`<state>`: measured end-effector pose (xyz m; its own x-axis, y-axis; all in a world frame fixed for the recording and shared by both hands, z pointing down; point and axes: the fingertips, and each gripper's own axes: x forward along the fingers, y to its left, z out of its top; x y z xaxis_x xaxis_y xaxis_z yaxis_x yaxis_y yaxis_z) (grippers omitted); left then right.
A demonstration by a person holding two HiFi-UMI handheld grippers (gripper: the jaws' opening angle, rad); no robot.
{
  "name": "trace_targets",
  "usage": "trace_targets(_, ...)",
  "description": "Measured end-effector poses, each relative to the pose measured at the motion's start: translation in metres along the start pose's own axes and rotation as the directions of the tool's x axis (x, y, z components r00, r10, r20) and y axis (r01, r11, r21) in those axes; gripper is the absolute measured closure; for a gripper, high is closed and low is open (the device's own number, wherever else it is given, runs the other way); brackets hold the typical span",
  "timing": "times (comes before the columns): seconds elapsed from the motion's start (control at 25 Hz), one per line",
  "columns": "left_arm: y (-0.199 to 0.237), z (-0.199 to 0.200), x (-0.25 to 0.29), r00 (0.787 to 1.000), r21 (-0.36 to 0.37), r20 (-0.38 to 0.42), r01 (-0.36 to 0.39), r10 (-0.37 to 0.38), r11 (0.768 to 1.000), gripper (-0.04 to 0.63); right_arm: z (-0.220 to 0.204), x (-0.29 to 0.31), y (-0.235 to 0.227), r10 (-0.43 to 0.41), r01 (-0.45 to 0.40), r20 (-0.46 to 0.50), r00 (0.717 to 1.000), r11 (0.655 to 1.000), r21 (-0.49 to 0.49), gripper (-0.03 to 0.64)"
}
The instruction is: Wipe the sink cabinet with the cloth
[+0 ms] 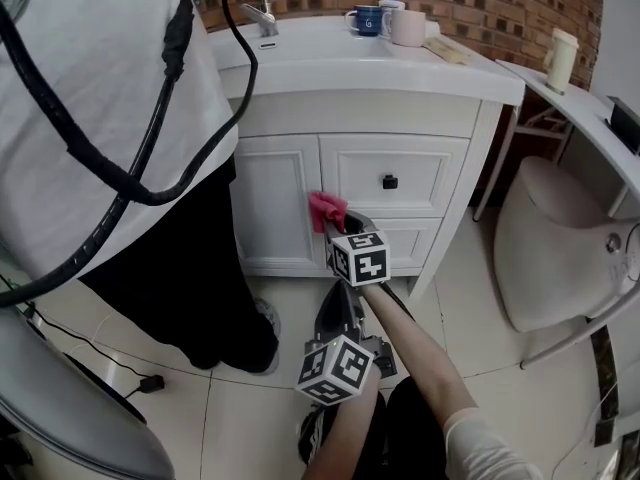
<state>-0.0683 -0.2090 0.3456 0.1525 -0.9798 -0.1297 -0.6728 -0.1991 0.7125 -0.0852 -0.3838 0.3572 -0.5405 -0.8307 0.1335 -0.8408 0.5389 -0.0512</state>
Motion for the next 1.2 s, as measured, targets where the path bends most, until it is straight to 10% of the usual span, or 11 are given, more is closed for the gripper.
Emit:
trace_targets(0.44,-0.003,-0.009,0.001,1.0,0.016,-0.027,-0.005,0.005,1.0,0.583,-0.008,-0.046,-0.085,-0.168,0.168,-0.003,0.986,0.985,0.037,0.546)
trace_targets(0.8,-0.01,-0.023,0.005,0.999,0.055,-0.048,-0.006,0.008,0.998,0.583,-0.018,-0.129,-0.203,-0.391,0.389,-0.008,0.92,0.912,0.133,0.546)
trace_targets(1.2,-0.018,-0.037,0.008,0.997,0.09,-0.072,0.007,0.0,0.996,0.583,-0.018,-0.164,-0.243,-0.448,0.447,-0.017,0.894,0.888,0.108,0.546)
